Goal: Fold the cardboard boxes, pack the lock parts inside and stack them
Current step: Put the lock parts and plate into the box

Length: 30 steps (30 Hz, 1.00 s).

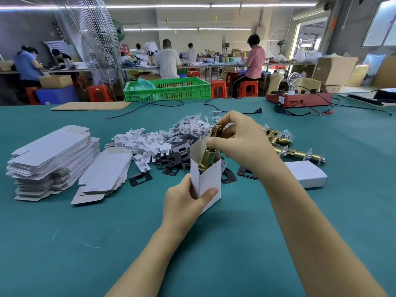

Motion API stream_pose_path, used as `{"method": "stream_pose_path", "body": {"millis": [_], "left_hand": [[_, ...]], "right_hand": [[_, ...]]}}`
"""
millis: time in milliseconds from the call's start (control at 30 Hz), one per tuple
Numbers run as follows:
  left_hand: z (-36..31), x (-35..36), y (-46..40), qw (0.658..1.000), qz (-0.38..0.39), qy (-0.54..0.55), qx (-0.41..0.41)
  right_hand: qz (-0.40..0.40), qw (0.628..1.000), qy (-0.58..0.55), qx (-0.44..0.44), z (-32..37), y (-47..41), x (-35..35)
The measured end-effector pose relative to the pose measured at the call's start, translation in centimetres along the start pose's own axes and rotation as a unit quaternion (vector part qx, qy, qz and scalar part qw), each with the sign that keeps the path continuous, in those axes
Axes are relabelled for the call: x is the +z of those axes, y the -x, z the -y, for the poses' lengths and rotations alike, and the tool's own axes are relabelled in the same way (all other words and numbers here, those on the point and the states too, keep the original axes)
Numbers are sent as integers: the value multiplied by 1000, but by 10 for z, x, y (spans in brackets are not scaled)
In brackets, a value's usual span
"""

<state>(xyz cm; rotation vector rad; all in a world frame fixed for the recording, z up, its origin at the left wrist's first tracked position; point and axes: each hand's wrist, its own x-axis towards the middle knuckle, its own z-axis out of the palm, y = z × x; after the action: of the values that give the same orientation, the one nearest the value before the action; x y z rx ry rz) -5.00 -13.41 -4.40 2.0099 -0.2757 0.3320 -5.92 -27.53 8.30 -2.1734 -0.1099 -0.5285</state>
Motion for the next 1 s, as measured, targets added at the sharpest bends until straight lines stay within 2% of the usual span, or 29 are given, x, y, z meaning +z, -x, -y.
{"method": "stream_pose_path", "body": {"millis": [133,300,467,700,1000], "left_hand": [[-3,1,0,997,-6,-69,29],[2,2,-1,997,-15,-71,26],[3,5,-1,995,-41,-84,44],[0,5,0,995,-53,-69,48],[-6,3,2,995,-38,-84,49]], "right_hand": [[37,994,101,-26,-2,1,2],[21,987,151,-55,-2,1,6],[34,985,164,-43,-6,1,11],[17,953,288,-91,-8,1,20],[57,953,289,-73,-9,-1,22]]}}
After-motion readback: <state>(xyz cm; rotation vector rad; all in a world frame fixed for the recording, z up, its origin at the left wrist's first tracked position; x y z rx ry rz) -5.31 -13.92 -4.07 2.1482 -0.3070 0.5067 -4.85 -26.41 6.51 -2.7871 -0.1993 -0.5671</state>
